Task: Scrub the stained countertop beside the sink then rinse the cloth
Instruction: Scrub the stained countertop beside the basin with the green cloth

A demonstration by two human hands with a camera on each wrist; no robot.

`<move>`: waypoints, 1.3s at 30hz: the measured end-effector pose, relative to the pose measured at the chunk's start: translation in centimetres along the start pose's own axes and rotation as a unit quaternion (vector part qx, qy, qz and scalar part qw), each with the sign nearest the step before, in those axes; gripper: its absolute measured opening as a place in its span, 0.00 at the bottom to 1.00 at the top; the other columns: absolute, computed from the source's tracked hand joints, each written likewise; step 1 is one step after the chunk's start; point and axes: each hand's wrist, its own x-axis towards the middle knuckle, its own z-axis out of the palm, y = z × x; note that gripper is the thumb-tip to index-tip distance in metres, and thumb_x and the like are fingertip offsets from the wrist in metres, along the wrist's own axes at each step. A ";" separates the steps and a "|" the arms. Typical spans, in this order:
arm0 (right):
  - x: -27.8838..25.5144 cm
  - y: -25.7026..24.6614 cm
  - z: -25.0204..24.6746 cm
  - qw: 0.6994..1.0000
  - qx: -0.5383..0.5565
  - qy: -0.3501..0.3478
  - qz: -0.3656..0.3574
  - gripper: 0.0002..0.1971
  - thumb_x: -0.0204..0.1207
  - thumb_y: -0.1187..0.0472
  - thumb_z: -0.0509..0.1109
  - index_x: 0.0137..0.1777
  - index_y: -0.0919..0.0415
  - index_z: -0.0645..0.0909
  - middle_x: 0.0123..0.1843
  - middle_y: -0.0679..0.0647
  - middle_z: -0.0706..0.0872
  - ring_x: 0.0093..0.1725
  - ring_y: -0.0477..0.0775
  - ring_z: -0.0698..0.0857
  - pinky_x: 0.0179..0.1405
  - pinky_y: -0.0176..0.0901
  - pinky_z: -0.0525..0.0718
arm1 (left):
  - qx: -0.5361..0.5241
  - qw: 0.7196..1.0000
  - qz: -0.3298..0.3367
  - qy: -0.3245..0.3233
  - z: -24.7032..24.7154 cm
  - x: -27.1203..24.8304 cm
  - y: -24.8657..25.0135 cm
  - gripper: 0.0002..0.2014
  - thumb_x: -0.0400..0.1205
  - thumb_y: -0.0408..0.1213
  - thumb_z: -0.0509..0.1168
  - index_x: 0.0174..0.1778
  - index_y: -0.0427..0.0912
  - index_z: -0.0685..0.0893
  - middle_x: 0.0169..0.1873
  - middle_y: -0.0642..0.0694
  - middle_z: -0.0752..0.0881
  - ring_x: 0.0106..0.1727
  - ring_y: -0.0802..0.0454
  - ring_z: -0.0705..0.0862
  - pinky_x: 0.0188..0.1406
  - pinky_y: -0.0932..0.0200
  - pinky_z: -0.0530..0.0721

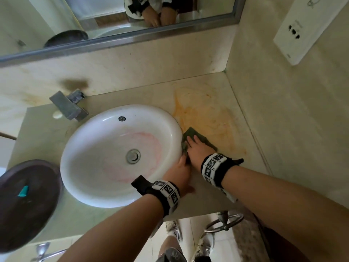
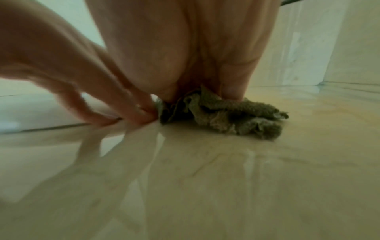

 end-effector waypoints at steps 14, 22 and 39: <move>-0.7 0.3 0.8 1.000 -0.011 0.004 -0.001 0.28 0.86 0.63 0.45 0.86 0.60 0.48 0.88 0.55 0.43 0.86 0.63 0.44 0.83 0.61 0.57 | 0.018 0.999 0.015 -0.035 -0.5 -0.1 0.1 0.54 0.70 0.57 0.76 0.84 0.34 0.58 0.81 0.39 0.57 0.78 0.41 0.66 0.80 0.50 0.66; -7.2 0.3 5.5 0.999 -0.027 -0.044 0.003 0.28 0.87 0.59 0.46 0.86 0.58 0.45 0.87 0.52 0.37 0.86 0.62 0.39 0.83 0.60 0.55 | 0.075 0.996 0.045 -0.009 -0.1 0.1 0.3 0.44 0.75 0.60 0.69 0.77 0.29 0.69 0.75 0.37 0.68 0.77 0.43 0.61 0.77 0.52 0.69; 0.3 7.4 -0.2 0.995 -0.002 0.032 0.098 0.29 0.86 0.60 0.47 0.86 0.61 0.45 0.87 0.57 0.43 0.85 0.66 0.45 0.82 0.61 0.59 | -0.045 0.998 -0.005 -0.032 0.5 0.1 -0.4 0.56 0.69 0.53 0.79 0.83 0.30 0.54 0.83 0.45 0.49 0.71 0.38 0.76 0.71 0.46 0.77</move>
